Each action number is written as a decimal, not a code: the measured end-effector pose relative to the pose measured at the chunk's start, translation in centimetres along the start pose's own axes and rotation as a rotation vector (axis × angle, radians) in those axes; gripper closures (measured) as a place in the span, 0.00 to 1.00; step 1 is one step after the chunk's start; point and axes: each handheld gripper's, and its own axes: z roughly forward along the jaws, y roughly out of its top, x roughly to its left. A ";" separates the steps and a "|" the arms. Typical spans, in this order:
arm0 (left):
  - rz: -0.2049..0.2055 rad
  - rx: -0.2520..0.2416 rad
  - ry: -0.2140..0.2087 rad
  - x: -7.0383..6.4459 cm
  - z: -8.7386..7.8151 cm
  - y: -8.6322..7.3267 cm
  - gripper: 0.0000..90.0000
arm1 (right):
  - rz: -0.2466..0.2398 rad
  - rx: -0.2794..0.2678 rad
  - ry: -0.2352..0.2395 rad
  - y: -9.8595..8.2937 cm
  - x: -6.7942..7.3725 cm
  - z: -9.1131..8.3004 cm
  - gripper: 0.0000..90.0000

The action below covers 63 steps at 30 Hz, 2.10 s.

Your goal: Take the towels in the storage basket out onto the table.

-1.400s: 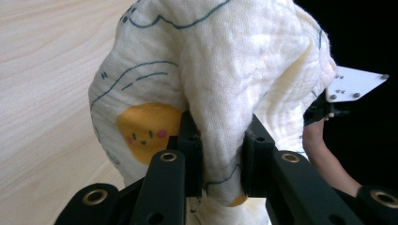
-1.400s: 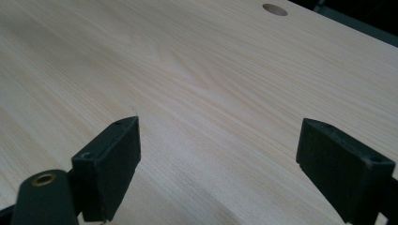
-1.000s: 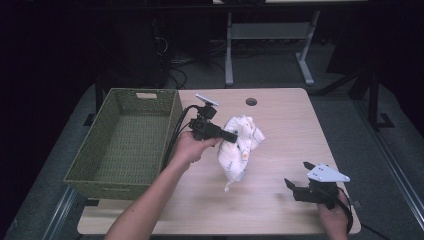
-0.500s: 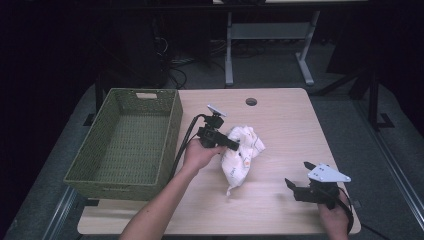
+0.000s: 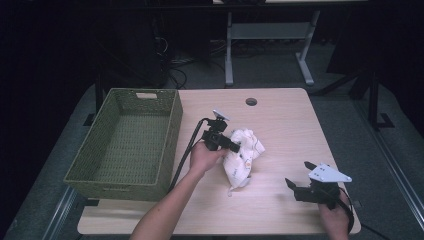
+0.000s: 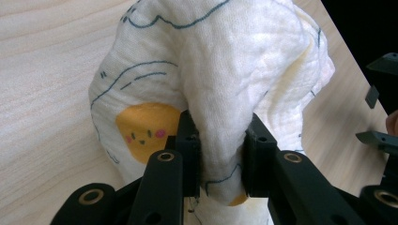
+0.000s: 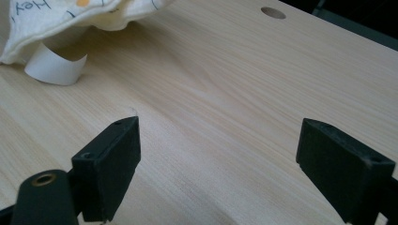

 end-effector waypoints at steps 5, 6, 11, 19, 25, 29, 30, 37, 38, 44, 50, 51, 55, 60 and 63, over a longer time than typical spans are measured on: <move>-0.007 0.000 0.052 0.3 0.7 -0.3 0.78 | -0.001 0.001 0.002 0.0 0.0 0.0 0.15; -0.009 0.004 0.055 0.4 0.9 -0.4 0.78 | -0.001 0.001 0.002 0.0 0.0 0.0 0.15; -0.012 0.004 0.063 0.5 1.3 -0.7 0.74 | -0.002 0.001 0.002 0.0 0.0 0.0 0.15; -0.011 0.003 0.048 0.3 1.6 -1.2 0.69 | -0.001 0.001 0.003 0.0 0.1 0.0 0.15; -0.007 -0.022 0.039 0.1 1.0 -1.2 0.64 | 0.001 -0.002 0.000 -0.1 -0.1 -0.1 0.15; 0.021 -0.037 0.037 -0.3 0.5 -1.3 0.58 | 0.004 0.000 -0.001 -0.2 -0.2 -0.1 0.15; 0.027 -0.039 0.031 -0.4 0.4 -1.3 0.57 | 0.003 0.001 -0.001 -0.2 -0.2 -0.1 0.15; 0.053 -0.067 0.022 -0.5 -0.1 -1.6 0.53 | -0.008 0.006 0.005 -0.2 -0.2 0.0 0.15; 0.049 -0.071 0.016 -0.5 -0.2 -1.7 0.52 | -0.008 0.007 0.005 -0.2 -0.2 0.0 0.15; 0.051 -0.088 0.008 -0.4 -0.4 -1.9 0.45 | -0.008 0.015 0.006 -0.3 -0.1 0.2 0.15; 0.049 -0.098 0.002 -0.3 -0.8 -2.1 0.41 | 0.001 0.027 0.008 -0.4 -0.1 0.5 0.15; 0.051 -0.102 -0.003 -0.3 -0.9 -2.2 0.41 | 0.000 0.027 0.009 -0.4 -0.1 0.5 0.15; 0.066 -0.120 -0.017 -0.8 -1.4 -2.7 0.40 | 0.006 0.033 0.009 -0.4 -0.1 0.5 0.15; 0.093 -0.133 -0.005 -1.1 -2.3 -3.4 0.40 | 0.007 0.032 0.003 -0.4 -0.1 0.5 0.15; 0.103 -0.135 0.001 -1.1 -2.5 -4.0 0.39 | 0.004 0.035 0.002 -0.4 -0.1 0.6 0.15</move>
